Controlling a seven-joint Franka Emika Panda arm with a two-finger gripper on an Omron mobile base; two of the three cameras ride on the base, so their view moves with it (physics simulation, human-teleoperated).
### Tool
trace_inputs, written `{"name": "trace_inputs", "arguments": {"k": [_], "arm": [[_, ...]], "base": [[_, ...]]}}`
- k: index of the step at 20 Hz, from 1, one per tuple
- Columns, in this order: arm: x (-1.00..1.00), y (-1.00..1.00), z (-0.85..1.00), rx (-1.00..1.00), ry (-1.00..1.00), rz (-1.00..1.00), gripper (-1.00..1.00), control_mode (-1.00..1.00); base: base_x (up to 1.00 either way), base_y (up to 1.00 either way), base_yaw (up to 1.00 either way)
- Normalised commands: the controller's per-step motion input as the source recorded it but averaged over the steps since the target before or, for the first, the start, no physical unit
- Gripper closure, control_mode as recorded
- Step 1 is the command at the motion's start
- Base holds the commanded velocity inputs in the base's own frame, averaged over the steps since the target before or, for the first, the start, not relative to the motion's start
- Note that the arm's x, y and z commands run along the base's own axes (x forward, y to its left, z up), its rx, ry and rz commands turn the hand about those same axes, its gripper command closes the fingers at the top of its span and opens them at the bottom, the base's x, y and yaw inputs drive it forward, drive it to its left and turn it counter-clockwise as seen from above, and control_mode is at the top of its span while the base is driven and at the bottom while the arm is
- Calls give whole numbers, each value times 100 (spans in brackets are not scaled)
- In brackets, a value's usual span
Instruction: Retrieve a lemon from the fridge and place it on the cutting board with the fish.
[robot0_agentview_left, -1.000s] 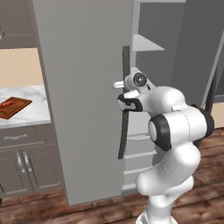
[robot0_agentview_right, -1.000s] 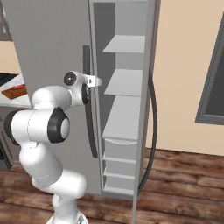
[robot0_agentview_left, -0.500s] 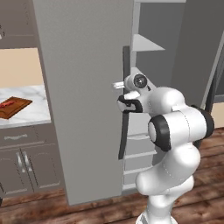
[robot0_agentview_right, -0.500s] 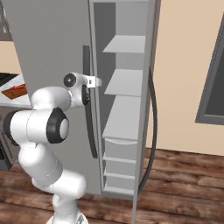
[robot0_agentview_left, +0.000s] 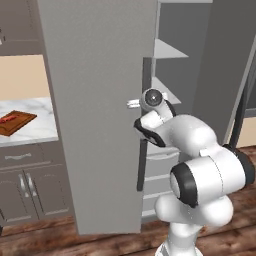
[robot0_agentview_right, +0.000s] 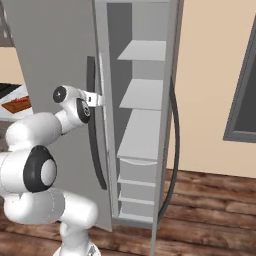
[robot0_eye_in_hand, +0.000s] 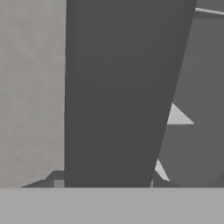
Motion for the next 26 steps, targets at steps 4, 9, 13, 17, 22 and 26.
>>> {"name": "trace_inputs", "arguments": {"k": [4,9,13,17,22,26], "arm": [[-100,59,15,-2,9,-21,100,-100],[-100,59,2,0,6,-24,100,-100],[-100,68,0,-2,6,-24,100,-100],[-100,76,0,-4,6,-23,100,-100],[-77,69,0,-2,13,-29,100,-100],[-43,57,0,-1,9,-35,100,-100]], "base": [[0,0,0],[0,0,0],[0,0,0],[0,0,0],[0,0,0],[0,0,0]]}}
